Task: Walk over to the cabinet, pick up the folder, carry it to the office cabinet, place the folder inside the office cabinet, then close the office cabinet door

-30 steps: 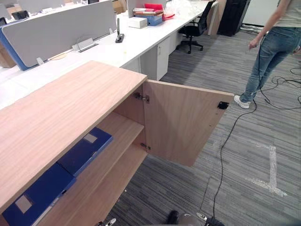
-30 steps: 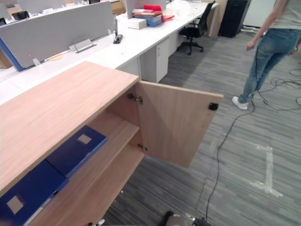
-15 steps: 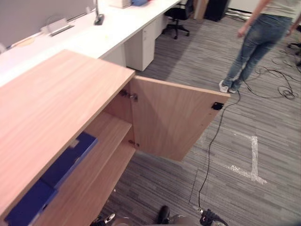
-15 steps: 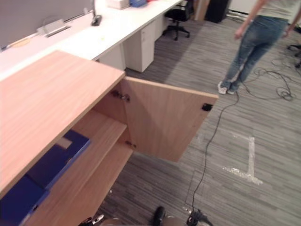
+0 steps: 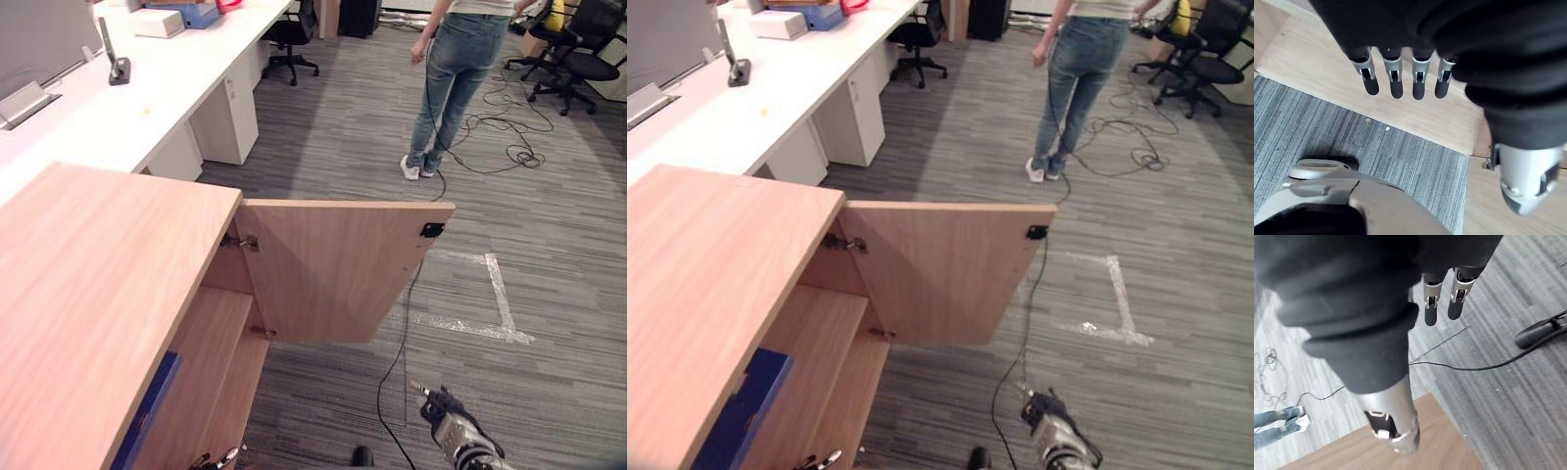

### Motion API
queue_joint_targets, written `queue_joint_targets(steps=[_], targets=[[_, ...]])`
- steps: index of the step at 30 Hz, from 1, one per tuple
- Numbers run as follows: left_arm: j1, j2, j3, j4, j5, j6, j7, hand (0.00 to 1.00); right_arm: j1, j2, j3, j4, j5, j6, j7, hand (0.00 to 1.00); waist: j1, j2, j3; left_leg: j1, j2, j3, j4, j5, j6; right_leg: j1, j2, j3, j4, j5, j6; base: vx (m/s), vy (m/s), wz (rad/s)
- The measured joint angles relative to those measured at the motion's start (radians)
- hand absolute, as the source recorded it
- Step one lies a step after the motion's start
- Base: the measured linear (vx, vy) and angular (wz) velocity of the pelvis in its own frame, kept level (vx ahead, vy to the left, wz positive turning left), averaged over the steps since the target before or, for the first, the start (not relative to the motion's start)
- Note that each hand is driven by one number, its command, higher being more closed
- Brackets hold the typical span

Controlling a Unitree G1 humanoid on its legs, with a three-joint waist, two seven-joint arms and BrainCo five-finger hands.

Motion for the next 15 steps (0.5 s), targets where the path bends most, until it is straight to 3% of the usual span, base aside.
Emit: queue_joint_targets(steps=[2,3,4,5,7,11,15], targets=[[0.003,-0.003,-0.005,-0.001,0.0,0.0,0.0,0.0,-0.019,-0.039,0.05,-0.024,-0.001,-0.001,-0.001,0.0,0.001,0.011,-0.011,-0.005,-0.014,-0.002,0.031,0.0,0.0,0.004,-0.015,-0.001,0.005,0.0,0.0,0.08,0.112,-0.11],[0.002,0.003,-0.005,-0.002,-0.001,-0.004,-0.001,0.0,-0.056,-0.071,0.067,-0.04,-0.004,-0.003,-0.002,0.0,0.008,-0.017,0.003,-0.074,-0.046,-0.039,0.151,-0.006,0.001,0.01,-0.081,-0.002,0.012,0.001,0.0,0.04,0.141,0.02],[0.002,0.006,-0.006,-0.005,-0.001,-0.012,-0.003,0.0,-0.075,-0.085,0.073,-0.042,-0.005,-0.004,-0.004,0.0,0.009,-0.016,0.003,-0.091,-0.056,-0.061,0.153,-0.033,0.027,0.012,-0.097,-0.001,0.01,0.001,0.001,-0.01,0.161,0.16],[0.016,-0.008,-0.018,-0.016,-0.004,-0.02,-0.004,0.0,-0.112,-0.129,0.096,-0.046,-0.006,-0.006,-0.003,0.0,-0.001,0.023,-0.015,-0.085,0.001,-0.094,-0.005,0.054,0.01,0.013,-0.076,-0.016,0.001,0.004,0.0,-0.06,0.144,0.09],[0.024,-0.007,-0.044,-0.014,-0.008,-0.021,-0.003,0.0,-0.183,-0.142,0.127,-0.048,-0.02,-0.012,0.0,0.0,0.02,0.027,-0.017,-0.071,-0.027,-0.087,-0.025,0.074,0.023,0.007,-0.097,-0.019,0.009,0.004,0.0,-0.03,0.134,-0.03],[0.027,0.001,-0.065,-0.023,-0.023,-0.021,-0.004,0.0,-0.323,-0.155,0.147,-0.043,-0.02,-0.013,-0.002,0.0,0.034,0.024,-0.008,-0.078,-0.037,-0.105,-0.032,0.083,0.035,-0.008,-0.105,-0.029,0.031,0.004,0.0,-0.02,0.045,0.12],[0.03,0.004,-0.072,-0.03,-0.037,-0.022,-0.004,0.0,-0.455,-0.2,0.215,-0.003,-0.019,-0.017,-0.015,0.0,0.045,0.022,0.023,-0.086,-0.04,-0.132,-0.067,0.119,0.026,-0.022,-0.103,-0.055,0.037,0.004,-0.001,-0.06,-0.038,0.16]])
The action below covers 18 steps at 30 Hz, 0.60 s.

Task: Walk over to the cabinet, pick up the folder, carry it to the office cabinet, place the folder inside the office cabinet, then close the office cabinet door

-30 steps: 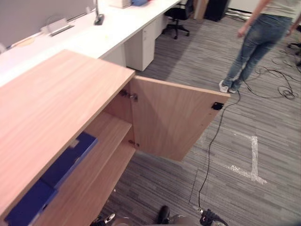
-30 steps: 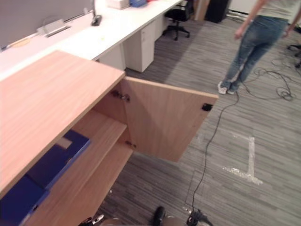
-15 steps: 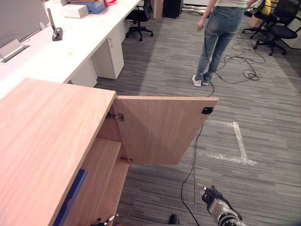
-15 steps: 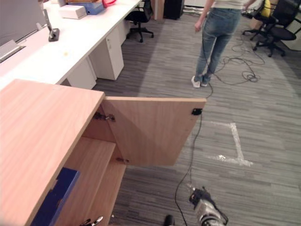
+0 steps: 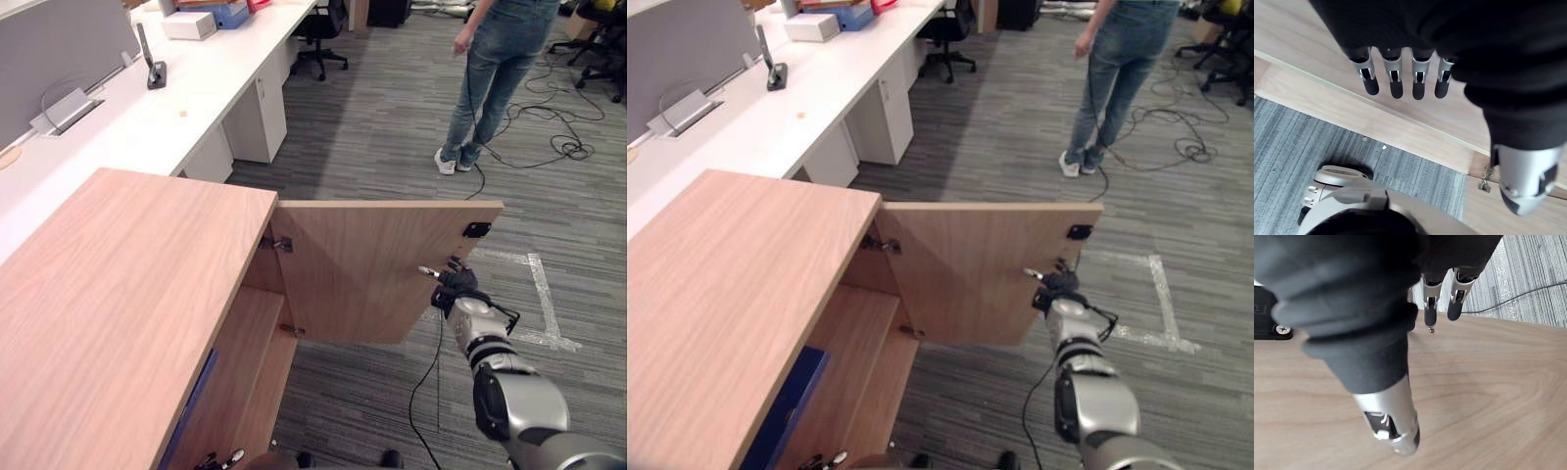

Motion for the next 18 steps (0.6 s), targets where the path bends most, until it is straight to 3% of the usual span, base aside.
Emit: queue_joint_targets(steps=[12,18], targets=[[0.011,0.0,0.003,0.009,-0.006,-0.004,0.002,0.0,-0.099,-0.02,0.184,0.01,-0.021,0.014,0.002,0.0,-0.006,-0.002,0.062,-0.001,0.041,-0.048,-0.094,0.08,-0.042,-0.029,0.041,-0.03,-0.003,-0.003,-0.004,-0.09,-0.079,0.06],[0.022,-0.011,0.024,0.013,-0.006,-0.003,0.006,0.0,-0.115,-0.02,0.202,0.009,-0.019,0.013,0.005,0.0,-0.013,-0.003,0.067,-0.008,0.067,-0.069,-0.109,0.097,-0.057,-0.033,0.068,-0.042,-0.018,0.003,0.0,-0.01,-0.062,0.04]])
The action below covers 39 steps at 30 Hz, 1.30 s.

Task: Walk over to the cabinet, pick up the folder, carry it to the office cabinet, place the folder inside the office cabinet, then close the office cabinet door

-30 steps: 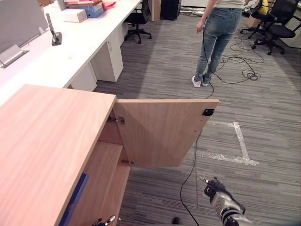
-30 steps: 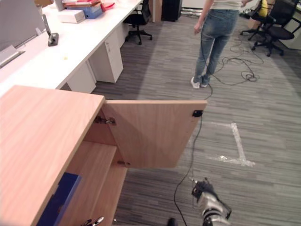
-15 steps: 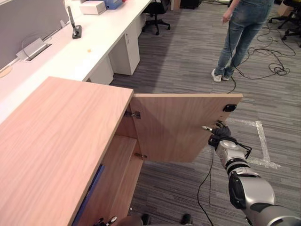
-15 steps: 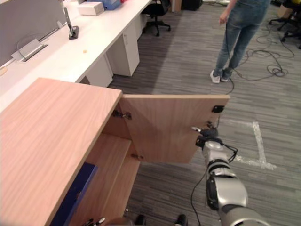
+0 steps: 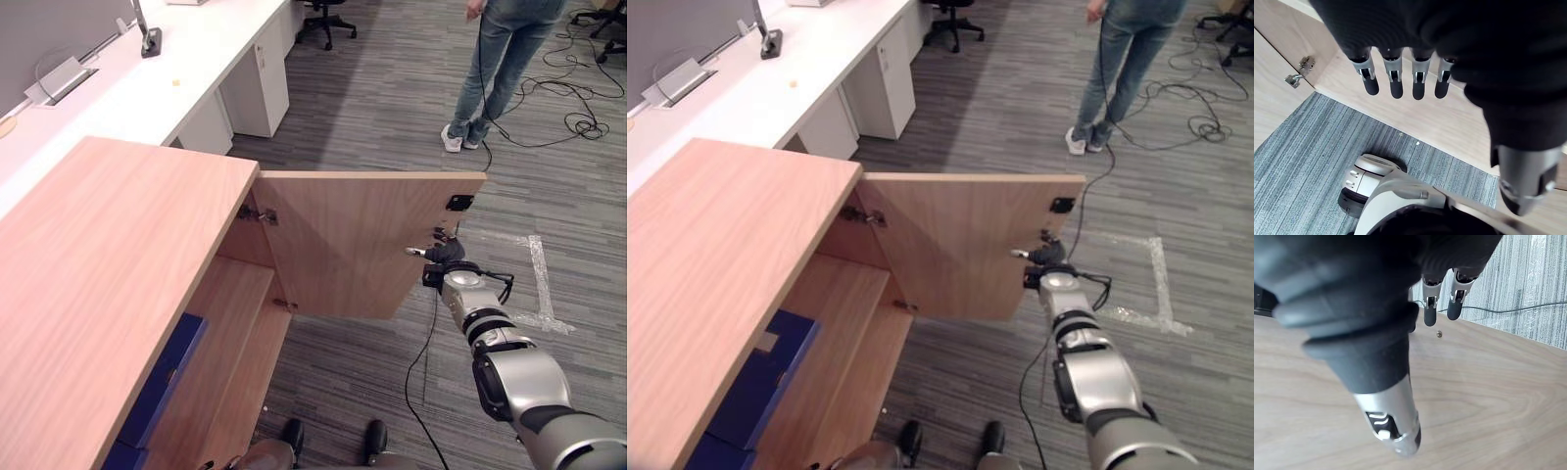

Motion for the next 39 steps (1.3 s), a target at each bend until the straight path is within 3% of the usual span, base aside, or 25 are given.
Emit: queue_joint_targets(steps=[20,25,30,35,39], targets=[[-0.012,-0.004,0.048,0.054,0.054,0.004,0.002,0.0,0.057,-0.055,0.014,0.002,-0.045,-0.014,0.077,0.0,-0.02,-0.008,0.002,0.036,0.011,0.029,-0.022,0.0,0.0,0.015,0.013,0.029,-0.011,0.009,-0.003,0.03,0.0,-0.04],[-0.012,0.0,0.056,0.057,0.064,0.006,0.006,0.0,0.057,-0.071,-0.067,0.026,-0.046,-0.012,0.072,0.0,-0.027,-0.02,-0.011,0.047,0.012,0.038,-0.036,0.0,0.0,0.017,0.014,0.037,-0.014,0.009,-0.003,0.03,0.018,-0.06],[-0.012,0.003,0.068,0.062,0.064,0.008,0.006,0.0,0.056,-0.074,-0.104,0.049,-0.082,0.001,0.081,0.0,-0.027,-0.029,-0.016,0.063,0.011,0.039,-0.042,0.0,0.0,0.031,0.014,0.036,-0.018,0.009,-0.004,0.03,0.018,0.0],[-0.012,0.005,0.078,0.075,0.076,0.014,-0.004,0.0,0.053,-0.074,-0.117,0.113,-0.167,0.037,0.163,0.0,-0.025,-0.039,-0.033,0.065,0.011,0.038,-0.045,0.001,0.001,0.034,0.014,0.034,-0.021,0.01,-0.005,0.0,0.0,0.0],[-0.011,0.004,0.088,0.075,0.08,0.019,-0.007,0.0,0.048,-0.076,-0.181,0.116,-0.171,0.044,0.151,0.0,-0.025,-0.04,-0.033,0.077,0.011,0.037,-0.061,0.008,0.001,0.039,0.014,0.034,-0.023,0.01,-0.005,0.0,0.0,0.0]])
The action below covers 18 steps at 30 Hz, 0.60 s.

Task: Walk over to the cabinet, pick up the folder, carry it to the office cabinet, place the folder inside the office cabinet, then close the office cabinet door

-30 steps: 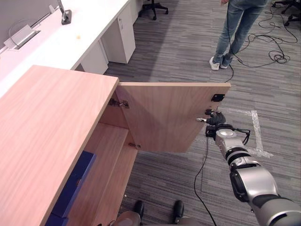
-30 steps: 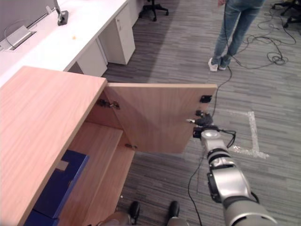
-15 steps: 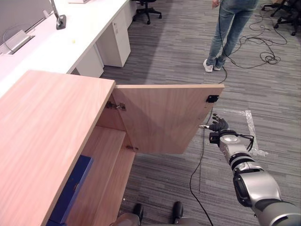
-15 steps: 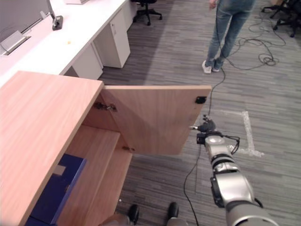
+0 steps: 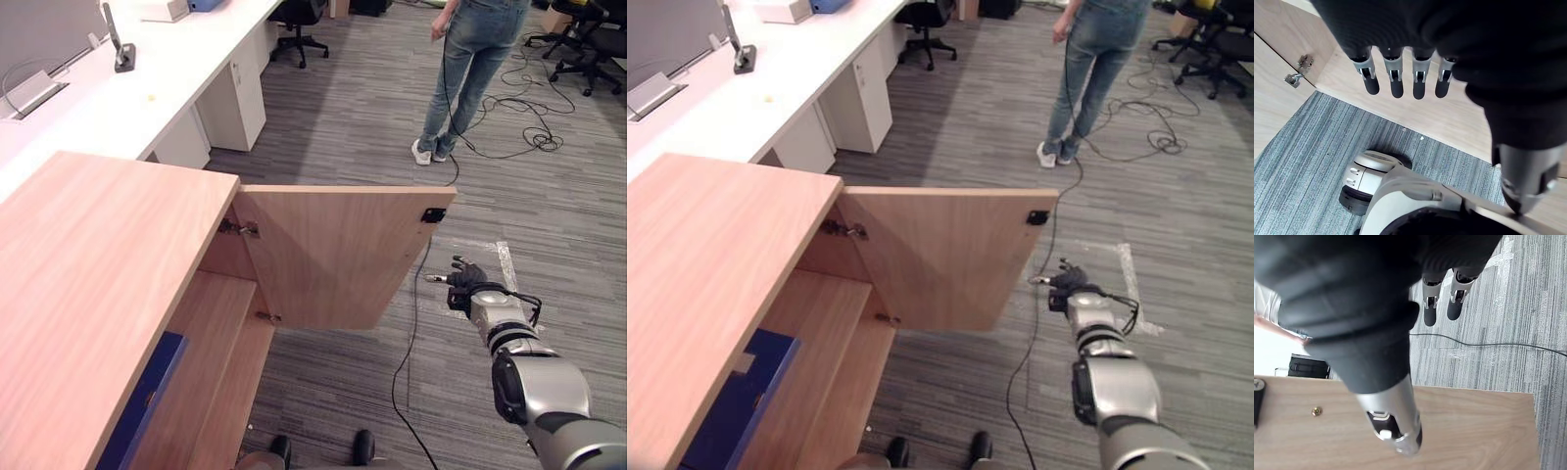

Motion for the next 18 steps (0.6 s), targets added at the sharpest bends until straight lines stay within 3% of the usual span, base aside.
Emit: queue_joint_targets(steps=[12,18], targets=[[0.0,0.001,0.006,0.0,-0.012,0.003,0.0,0.0,-0.137,-0.003,0.01,0.0,0.162,-0.01,-0.041,0.0,0.002,-0.006,-0.002,-0.002,-0.001,-0.037,-0.01,0.01,0.0,0.014,-0.002,-0.038,-0.008,0.0,0.0,0.01,0.008,0.09],[0.0,-0.006,0.05,0.002,-0.016,0.004,0.007,0.0,-0.15,-0.004,0.022,-0.003,0.223,-0.032,-0.054,0.0,0.018,-0.014,-0.002,-0.002,-0.001,-0.053,-0.013,0.013,-0.002,0.025,-0.002,-0.054,-0.015,-0.001,0.0,0.0,0.002,0.08]])
